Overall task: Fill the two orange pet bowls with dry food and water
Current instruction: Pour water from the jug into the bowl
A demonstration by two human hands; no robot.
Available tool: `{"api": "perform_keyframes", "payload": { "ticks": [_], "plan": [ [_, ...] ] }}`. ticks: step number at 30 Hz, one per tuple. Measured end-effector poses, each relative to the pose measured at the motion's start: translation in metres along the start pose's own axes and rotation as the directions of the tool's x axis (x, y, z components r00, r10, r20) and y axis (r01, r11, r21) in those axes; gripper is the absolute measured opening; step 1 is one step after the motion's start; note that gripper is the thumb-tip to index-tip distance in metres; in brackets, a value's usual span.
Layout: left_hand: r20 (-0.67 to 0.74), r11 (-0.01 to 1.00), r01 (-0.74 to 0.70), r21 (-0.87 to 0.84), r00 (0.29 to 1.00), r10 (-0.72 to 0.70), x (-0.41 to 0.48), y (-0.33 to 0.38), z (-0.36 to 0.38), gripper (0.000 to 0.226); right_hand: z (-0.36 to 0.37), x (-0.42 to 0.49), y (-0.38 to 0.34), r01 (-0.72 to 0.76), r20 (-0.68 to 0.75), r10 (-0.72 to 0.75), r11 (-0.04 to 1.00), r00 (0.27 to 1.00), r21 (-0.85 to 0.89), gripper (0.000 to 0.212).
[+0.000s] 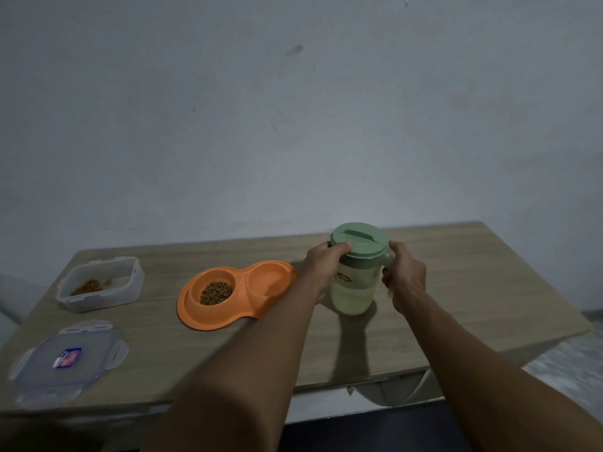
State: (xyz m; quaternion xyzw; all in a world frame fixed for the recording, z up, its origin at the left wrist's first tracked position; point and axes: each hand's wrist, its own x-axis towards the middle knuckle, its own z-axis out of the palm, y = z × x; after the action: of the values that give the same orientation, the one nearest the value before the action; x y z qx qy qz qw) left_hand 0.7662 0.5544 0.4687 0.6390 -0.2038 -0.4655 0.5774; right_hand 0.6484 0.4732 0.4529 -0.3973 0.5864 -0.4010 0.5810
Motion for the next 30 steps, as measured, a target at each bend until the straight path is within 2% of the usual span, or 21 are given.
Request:
{"api": "perform_keyframes", "payload": {
  "ticks": [9, 13, 18, 30],
  "plan": [
    [-0.038, 0.999, -0.025, 0.039, 0.999, 0.026, 0.033, 0.003, 0.016, 0.019, 0.006, 0.026, 0.000, 0.083, -0.039, -0.088, 0.989, 0.995, -0.121, 0.043],
    [-0.043, 0.998, -0.030, 0.049, 0.999, 0.033, 0.041, 0.007, 0.016, 0.032, 0.012, 0.037, -0.001, 0.097, -0.049, -0.105, 0.985, 0.993, -0.143, 0.046],
    [-0.058, 1.000, -0.024, -0.014, 0.998, 0.023, 0.048, 0.009, 0.017, 0.029, 0.015, 0.044, -0.001, 0.122, -0.035, -0.129, 0.980, 0.991, -0.160, 0.047],
    [-0.069, 1.000, 0.003, -0.028, 0.998, -0.005, 0.048, 0.010, 0.018, 0.027, 0.013, 0.046, -0.004, 0.105, -0.024, -0.112, 0.974, 0.993, -0.202, 0.048]
  ]
}}
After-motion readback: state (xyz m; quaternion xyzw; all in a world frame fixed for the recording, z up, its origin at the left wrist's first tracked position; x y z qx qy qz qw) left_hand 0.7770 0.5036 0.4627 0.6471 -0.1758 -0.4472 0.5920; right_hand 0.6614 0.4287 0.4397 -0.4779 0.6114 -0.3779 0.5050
